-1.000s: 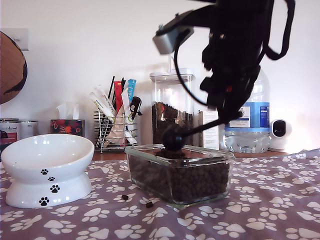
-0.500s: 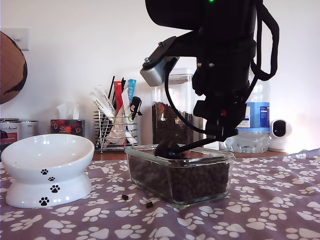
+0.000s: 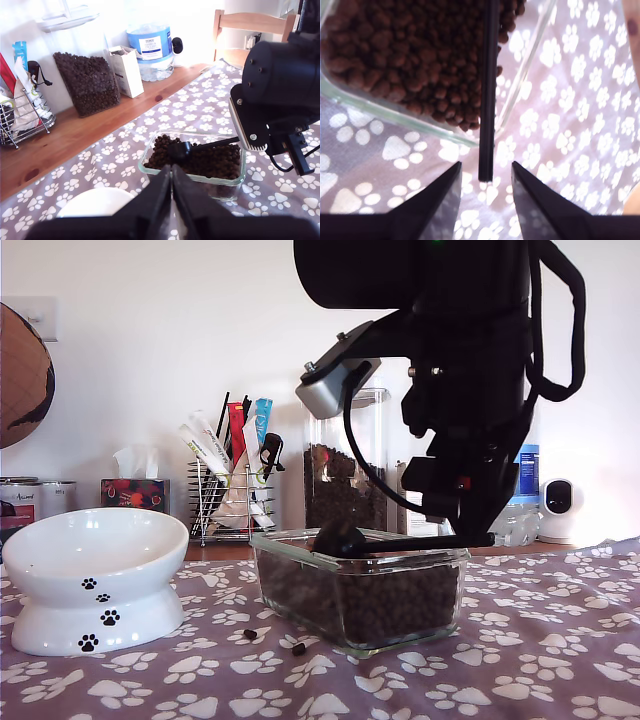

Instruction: Measure one spoon of cat food and pour it into the food bowl

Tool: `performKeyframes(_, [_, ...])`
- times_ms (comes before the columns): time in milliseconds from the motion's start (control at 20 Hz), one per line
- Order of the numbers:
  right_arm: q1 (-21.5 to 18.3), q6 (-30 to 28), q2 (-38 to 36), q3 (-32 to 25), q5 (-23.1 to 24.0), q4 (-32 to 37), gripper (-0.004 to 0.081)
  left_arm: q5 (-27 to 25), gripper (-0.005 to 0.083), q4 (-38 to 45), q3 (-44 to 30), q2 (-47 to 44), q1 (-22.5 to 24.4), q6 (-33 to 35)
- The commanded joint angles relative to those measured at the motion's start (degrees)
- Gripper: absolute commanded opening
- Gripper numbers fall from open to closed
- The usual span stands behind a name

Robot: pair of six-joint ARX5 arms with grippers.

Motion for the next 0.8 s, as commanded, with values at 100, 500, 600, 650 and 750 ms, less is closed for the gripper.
performKeyframes(100, [0.6, 4.8, -3.5, 4.7, -3.3, -2.9, 0.0282, 2.3, -0.0020, 1.6, 0.5, 2.8, 0.1, 0.2])
performKeyframes(500, [-5.8, 11.3, -14.2, 5.4, -14.8, 7.5, -0.0012, 8.7, -0.0020, 18.5, 0.5, 18.0, 0.2, -0.2])
performKeyframes(600, [-10.8, 11.1, -14.4, 5.2, -20.3, 15.1, -0.0012, 8.7, -0.0020, 24.1, 0.5, 22.3, 1.1, -0.2])
performKeyframes(650, [-13.8, 10.9, -14.4, 4.6, -23.7, 19.5, -0.0012, 8.7, -0.0020, 26.4, 0.5, 24.2, 1.9, -0.2])
performKeyframes(750, [-19.9, 10.5, -14.4, 2.9, -30.6, 27.9, -0.0012, 8.7, -0.0020, 30.9, 0.5, 27.8, 4.1, -0.3])
